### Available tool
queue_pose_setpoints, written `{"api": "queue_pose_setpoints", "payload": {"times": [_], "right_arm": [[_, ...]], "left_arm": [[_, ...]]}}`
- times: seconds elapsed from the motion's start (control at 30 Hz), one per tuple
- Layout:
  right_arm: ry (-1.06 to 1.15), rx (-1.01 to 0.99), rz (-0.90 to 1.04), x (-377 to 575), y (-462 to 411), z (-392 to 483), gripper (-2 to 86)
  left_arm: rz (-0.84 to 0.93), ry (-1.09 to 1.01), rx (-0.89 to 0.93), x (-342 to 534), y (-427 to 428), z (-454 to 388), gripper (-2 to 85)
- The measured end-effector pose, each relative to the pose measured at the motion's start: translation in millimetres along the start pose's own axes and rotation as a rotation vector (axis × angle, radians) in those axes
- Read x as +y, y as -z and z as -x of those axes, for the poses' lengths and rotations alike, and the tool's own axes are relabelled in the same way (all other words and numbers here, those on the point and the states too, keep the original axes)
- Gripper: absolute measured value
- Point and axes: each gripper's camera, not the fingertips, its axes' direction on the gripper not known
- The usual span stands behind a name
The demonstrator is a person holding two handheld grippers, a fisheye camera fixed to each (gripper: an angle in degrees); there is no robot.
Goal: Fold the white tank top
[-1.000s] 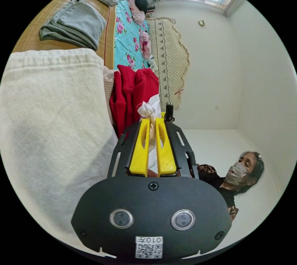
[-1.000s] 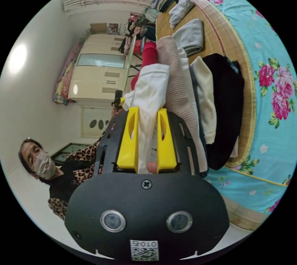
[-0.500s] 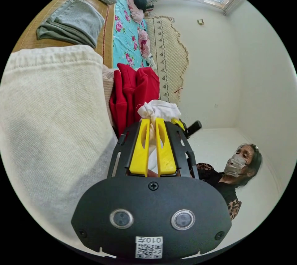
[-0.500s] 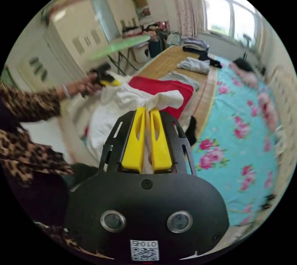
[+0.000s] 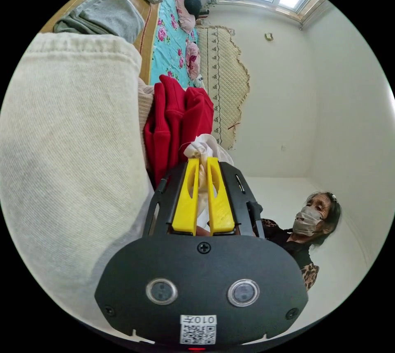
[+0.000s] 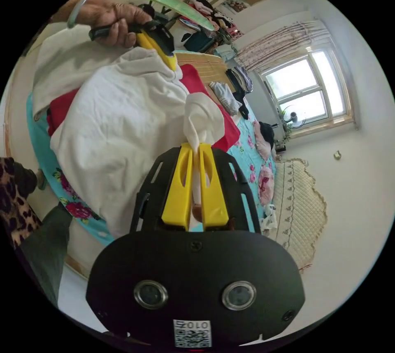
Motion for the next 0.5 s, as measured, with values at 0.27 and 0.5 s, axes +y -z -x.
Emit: {"api": "queue_pose_setpoints", "payload": {"times": [0.27, 0.5], "right_arm": [[-0.334, -0.554, -0.265, 41, -25, -175, 4.6], [-0.93, -1.122, -0.098, 142, -225, -231, 5.0]], "left_arm": [[-0.021, -0.283, -0.07, -45, 33, -103, 2.0], [-0.049, -0.045, -0.193, -96, 26, -30, 2.2]]}}
